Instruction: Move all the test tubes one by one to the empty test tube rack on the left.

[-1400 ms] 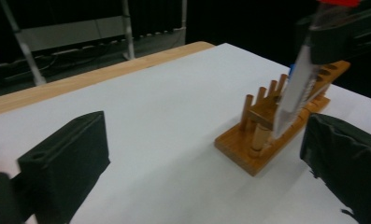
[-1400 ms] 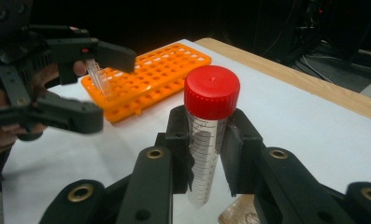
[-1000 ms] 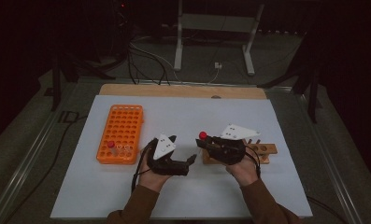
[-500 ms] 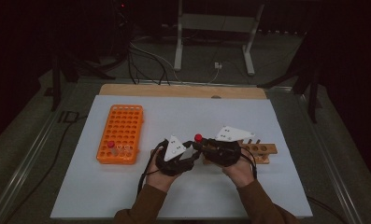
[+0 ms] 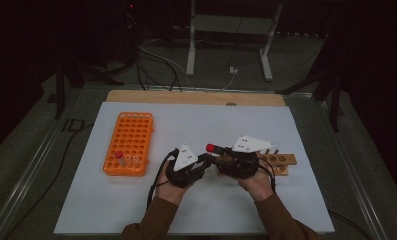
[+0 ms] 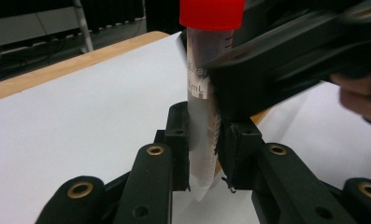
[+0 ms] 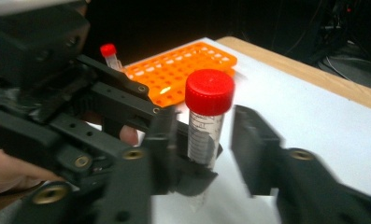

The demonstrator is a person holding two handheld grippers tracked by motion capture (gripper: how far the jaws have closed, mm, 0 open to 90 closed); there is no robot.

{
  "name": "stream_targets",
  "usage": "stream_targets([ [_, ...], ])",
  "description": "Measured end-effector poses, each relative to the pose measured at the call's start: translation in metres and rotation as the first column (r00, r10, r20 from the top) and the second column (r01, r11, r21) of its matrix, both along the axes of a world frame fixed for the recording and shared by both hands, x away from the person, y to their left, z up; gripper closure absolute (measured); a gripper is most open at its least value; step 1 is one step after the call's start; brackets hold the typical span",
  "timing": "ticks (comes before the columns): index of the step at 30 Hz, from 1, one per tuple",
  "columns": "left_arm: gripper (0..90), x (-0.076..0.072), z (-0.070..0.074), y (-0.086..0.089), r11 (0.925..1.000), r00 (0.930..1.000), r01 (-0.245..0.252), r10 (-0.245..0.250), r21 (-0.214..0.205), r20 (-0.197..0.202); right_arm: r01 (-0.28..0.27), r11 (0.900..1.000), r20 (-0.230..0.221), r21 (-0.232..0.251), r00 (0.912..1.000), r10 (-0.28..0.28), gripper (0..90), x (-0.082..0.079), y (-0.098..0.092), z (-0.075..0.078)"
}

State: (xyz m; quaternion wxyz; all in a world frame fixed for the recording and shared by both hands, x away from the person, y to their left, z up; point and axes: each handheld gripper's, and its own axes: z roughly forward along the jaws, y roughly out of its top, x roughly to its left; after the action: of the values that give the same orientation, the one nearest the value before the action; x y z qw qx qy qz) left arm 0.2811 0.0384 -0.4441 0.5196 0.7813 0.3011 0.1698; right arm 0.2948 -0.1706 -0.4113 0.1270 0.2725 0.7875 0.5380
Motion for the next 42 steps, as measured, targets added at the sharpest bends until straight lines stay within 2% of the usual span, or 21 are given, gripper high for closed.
stream_targets([
  [4, 75.6, 0.001, 0.0, 0.009, 0.9997, 0.9997, -0.022, 0.022, -0.009, -0.002, 0.02, 0.9996, 0.004, 0.02, 0.9998, -0.02, 36.7, 0.0, -0.008, 0.002],
  [9, 75.6, 0.0, 0.002, 0.024, 0.9986, 0.9987, -0.051, 0.051, -0.016, 0.001, 0.069, 0.9976, 0.021, 0.01, 0.9974, -0.069, 17.0, -0.001, -0.016, 0.002],
  [16, 75.6, -0.004, 0.007, 0.052, 0.9951, 0.9958, -0.09, 0.091, -0.04, 0.013, 0.122, 0.9924, 0.025, 0.011, 0.9922, -0.122, 2.9, -0.001, -0.032, -0.001],
  [20, 75.6, -0.007, 0.011, 0.068, 0.9934, 0.994, -0.105, 0.107, -0.046, 0.026, 0.142, 0.9898, 0.04, 0.0, 0.989, -0.142, 0.4, -0.003, -0.04, -0.002],
  [28, 75.6, -0.013, 0.016, 0.1, 0.9861, 0.9872, -0.152, 0.155, -0.066, 0.038, 0.192, 0.9811, 0.049, 0.019, 0.9799, -0.193, 0.1, -0.005, -0.06, -0.004],
  [36, 75.5, -0.017, 0.019, 0.135, 0.972, 0.9744, -0.218, 0.222, -0.088, 0.037, 0.231, 0.9724, 0.049, 0.036, 0.9714, -0.232, 0.1, -0.006, -0.076, -0.004],
  [42, 75.5, -0.019, 0.019, 0.151, 0.9636, 0.9663, -0.251, 0.255, -0.093, 0.037, 0.251, 0.9665, 0.053, 0.057, 0.9659, -0.253, 0.1, -0.006, -0.084, -0.002],
])
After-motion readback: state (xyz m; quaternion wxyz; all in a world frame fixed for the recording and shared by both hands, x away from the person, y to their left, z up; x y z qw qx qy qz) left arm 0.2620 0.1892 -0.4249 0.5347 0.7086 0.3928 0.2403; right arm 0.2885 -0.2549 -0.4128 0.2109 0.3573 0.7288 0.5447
